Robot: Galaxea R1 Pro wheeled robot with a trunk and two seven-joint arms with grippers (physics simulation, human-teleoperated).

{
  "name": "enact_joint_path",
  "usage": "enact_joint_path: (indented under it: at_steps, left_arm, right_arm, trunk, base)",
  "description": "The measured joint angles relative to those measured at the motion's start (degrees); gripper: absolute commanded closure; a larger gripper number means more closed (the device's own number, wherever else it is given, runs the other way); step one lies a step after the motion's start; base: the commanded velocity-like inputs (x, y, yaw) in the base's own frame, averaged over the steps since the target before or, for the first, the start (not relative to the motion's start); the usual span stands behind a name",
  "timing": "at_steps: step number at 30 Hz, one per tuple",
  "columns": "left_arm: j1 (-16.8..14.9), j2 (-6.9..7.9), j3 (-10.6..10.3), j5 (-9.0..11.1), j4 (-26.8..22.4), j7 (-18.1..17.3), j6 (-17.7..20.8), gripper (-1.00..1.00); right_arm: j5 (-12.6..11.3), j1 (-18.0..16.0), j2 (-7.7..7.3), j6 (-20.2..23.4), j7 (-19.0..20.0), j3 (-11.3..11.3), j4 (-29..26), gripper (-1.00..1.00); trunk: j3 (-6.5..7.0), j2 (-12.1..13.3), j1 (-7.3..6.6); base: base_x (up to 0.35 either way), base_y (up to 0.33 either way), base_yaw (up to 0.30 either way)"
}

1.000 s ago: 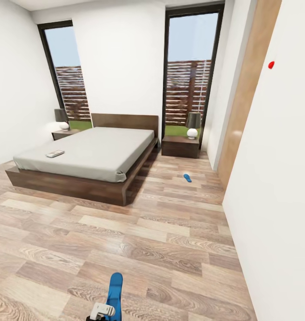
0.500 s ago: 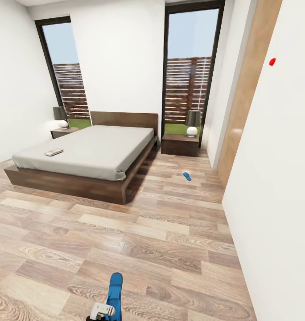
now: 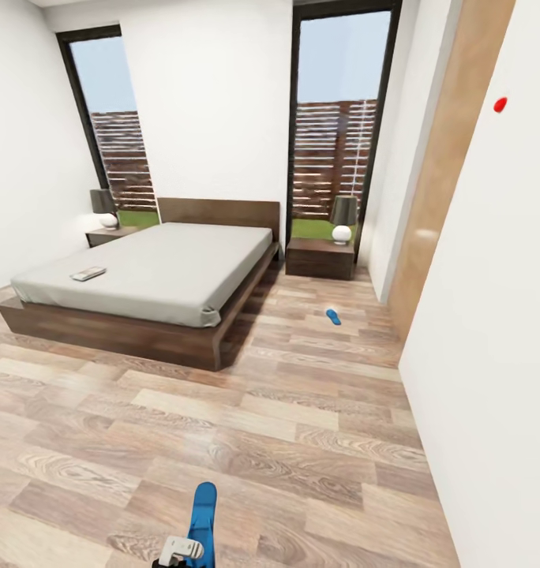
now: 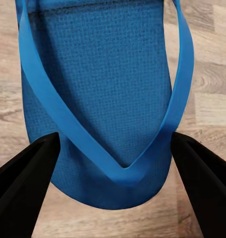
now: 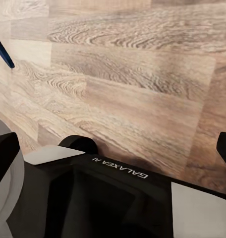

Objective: In the bedroom, move the book from the bed onto either nightstand, and place the two sandals side by side next to the bed.

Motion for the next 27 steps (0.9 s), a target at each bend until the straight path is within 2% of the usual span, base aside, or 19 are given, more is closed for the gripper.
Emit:
enact_joint_path:
  at_steps: [12, 27]
  left_arm:
    - [0.0, 0.01, 0.0, 0.0, 0.0, 0.0, 0.0, 1.0]
    - [0.0, 0.01, 0.0, 0.0, 0.0, 0.0, 0.0, 1.0]
  right_arm:
    - [0.0, 0.0, 0.0, 0.0, 0.0, 0.0, 0.0, -1.0]
    - [0.0, 0.0, 0.05, 0.0, 0.0, 0.0, 0.0, -1.0]
  trunk:
    - [0.0, 0.0, 0.0]
    - [0.0, 0.0, 0.0]
  base:
    - [0.313, 0.014, 0.0]
    - [0.313, 0.104, 0.0]
